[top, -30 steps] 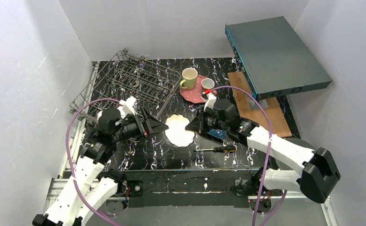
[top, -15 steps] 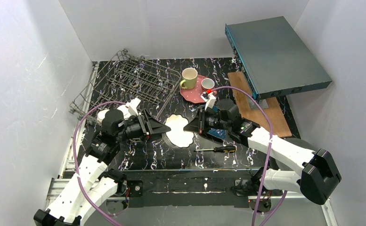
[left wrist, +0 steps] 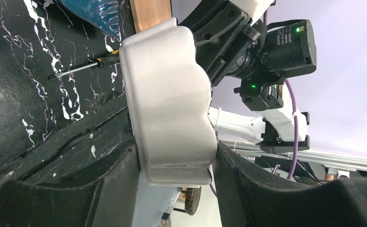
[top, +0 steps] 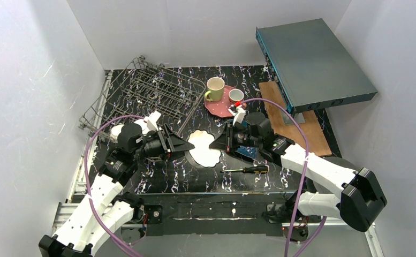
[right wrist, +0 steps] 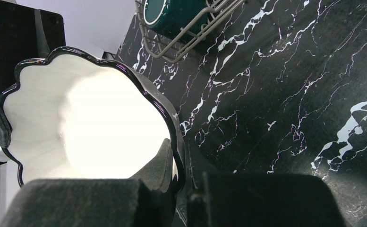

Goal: Load the mixed dishes into the dish rack

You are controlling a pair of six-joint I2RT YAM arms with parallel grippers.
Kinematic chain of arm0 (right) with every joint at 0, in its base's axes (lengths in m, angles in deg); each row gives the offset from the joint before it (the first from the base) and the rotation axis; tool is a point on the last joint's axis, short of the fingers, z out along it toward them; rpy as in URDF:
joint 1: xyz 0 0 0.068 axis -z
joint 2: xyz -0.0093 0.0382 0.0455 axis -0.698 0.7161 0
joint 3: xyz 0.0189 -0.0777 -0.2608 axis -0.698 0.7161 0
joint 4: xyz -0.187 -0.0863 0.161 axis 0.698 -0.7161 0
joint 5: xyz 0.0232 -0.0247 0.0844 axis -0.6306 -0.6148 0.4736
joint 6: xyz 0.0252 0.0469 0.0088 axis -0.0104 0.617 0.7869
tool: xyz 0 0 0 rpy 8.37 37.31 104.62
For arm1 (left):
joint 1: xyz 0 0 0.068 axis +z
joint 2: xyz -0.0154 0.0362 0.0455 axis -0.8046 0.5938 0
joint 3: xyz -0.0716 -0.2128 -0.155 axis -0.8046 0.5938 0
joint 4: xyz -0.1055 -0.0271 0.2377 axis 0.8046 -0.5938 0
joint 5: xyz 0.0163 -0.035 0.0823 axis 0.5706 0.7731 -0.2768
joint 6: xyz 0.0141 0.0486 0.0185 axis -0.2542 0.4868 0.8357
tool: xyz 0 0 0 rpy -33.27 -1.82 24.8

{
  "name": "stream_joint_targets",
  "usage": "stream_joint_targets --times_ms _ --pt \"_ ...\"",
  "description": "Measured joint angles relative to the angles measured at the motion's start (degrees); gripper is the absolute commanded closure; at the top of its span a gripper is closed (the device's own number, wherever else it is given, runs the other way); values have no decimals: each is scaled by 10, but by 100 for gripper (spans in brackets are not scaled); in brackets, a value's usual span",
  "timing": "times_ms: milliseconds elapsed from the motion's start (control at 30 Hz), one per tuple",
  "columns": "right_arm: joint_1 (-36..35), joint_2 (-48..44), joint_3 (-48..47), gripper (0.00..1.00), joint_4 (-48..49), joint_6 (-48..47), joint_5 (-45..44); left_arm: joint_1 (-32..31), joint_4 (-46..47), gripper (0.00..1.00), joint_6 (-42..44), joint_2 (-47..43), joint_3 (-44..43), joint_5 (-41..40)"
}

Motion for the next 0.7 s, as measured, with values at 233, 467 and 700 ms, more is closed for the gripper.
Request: stream_joint_targets --times_ms 233,467,700 --pt "1 3 0 79 0 -3 -2 -1 -31 100 16 21 -28 -4" --pt "1 3 -3 48 -3 -24 -14 -4 -66 100 35 63 -68 -14" --pt "1 3 -25 2 -15 -41 -31 -4 -106 100 52 97 -92 -36"
